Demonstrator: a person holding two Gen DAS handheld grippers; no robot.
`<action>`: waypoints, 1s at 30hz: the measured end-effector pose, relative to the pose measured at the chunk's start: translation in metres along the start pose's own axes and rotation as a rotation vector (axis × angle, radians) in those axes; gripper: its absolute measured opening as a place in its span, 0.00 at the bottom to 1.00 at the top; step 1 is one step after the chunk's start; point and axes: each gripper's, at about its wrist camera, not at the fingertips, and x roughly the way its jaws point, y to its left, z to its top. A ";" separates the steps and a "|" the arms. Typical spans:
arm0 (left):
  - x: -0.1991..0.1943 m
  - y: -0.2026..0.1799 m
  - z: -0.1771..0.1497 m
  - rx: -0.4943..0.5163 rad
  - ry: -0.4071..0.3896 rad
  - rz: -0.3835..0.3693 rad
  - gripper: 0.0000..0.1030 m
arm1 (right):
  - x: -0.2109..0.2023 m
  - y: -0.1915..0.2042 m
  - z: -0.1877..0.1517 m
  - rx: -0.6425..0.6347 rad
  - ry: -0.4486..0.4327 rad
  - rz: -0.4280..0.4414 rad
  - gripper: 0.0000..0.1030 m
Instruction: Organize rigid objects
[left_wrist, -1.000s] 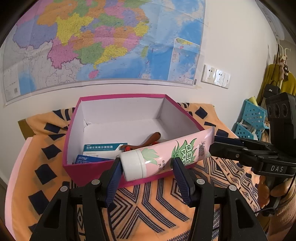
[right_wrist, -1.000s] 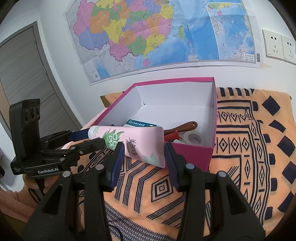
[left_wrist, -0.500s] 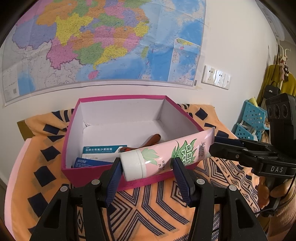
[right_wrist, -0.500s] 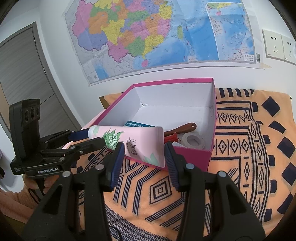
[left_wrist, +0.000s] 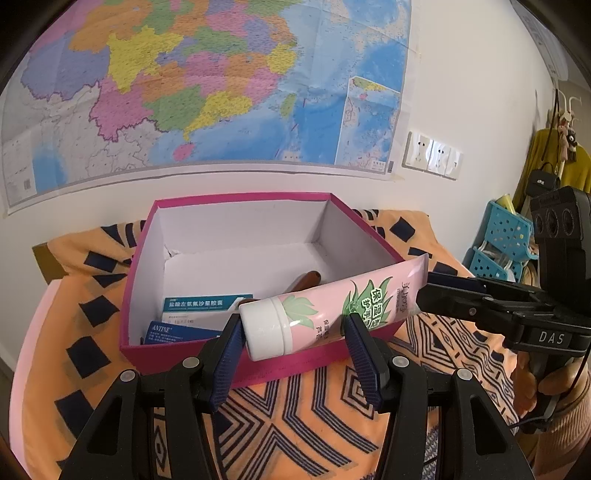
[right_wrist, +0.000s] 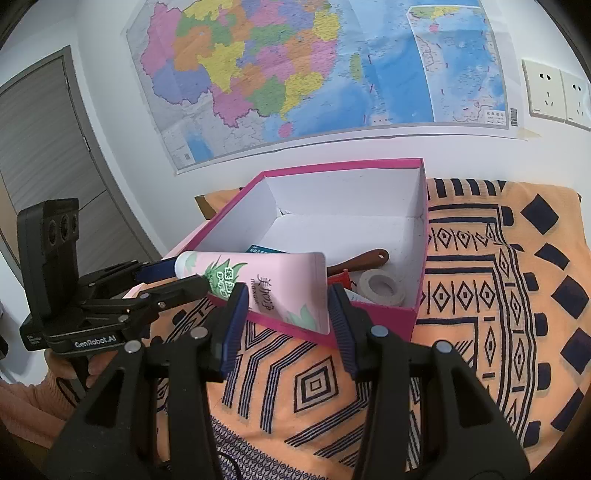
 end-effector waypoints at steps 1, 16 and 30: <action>0.001 0.000 0.001 0.001 -0.001 0.000 0.54 | 0.000 0.000 0.000 0.002 -0.001 0.000 0.46; 0.006 -0.001 0.008 0.013 -0.006 0.003 0.54 | 0.002 -0.008 0.004 0.006 -0.002 -0.006 0.46; 0.010 -0.001 0.008 0.010 -0.001 0.001 0.54 | 0.005 -0.011 0.007 0.012 -0.001 -0.015 0.46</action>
